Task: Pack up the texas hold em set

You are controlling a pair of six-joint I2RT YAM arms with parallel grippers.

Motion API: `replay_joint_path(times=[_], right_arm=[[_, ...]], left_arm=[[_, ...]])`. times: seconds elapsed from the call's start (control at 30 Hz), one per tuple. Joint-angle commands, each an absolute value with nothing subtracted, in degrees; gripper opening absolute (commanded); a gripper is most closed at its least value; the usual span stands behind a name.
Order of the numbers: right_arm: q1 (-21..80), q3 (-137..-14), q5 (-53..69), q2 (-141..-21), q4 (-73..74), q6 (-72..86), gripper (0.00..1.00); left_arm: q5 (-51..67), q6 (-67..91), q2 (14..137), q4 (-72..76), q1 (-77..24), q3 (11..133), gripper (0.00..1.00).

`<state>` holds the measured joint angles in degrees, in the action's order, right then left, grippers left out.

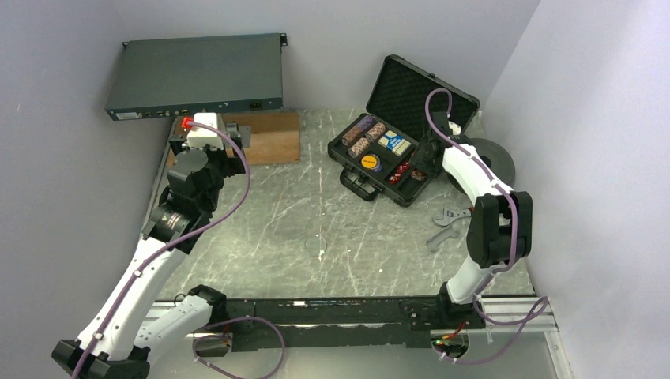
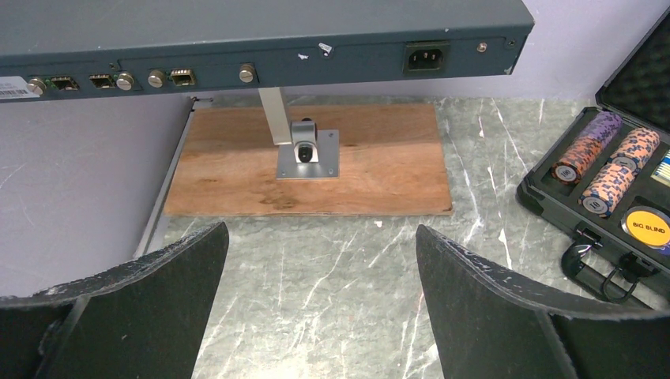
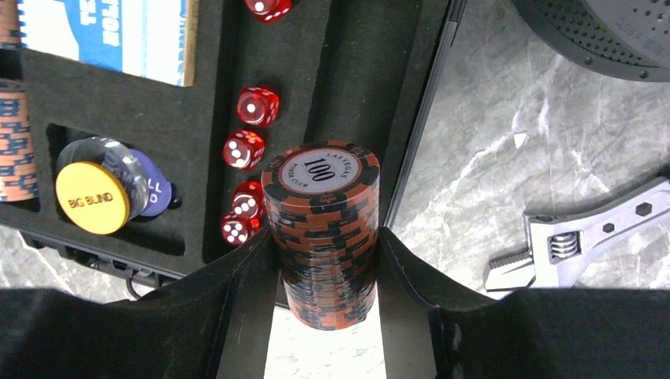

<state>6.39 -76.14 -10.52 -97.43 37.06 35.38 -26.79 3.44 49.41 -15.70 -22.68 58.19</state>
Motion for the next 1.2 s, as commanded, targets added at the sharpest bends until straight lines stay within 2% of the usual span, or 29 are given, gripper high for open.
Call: replay_joint_path(times=[0.0,1.17], right_arm=[[4.48,-81.12,-7.87,-98.72,35.16,35.54,0.0],[0.26,-85.99,-8.54,-108.21,37.47,40.53,0.0]], left_arm=[[-26.17,3.07,49.49,-14.55,-22.5,60.2,0.95],[-25.87,2.9,50.57,-14.82,-21.71,60.4,0.95]])
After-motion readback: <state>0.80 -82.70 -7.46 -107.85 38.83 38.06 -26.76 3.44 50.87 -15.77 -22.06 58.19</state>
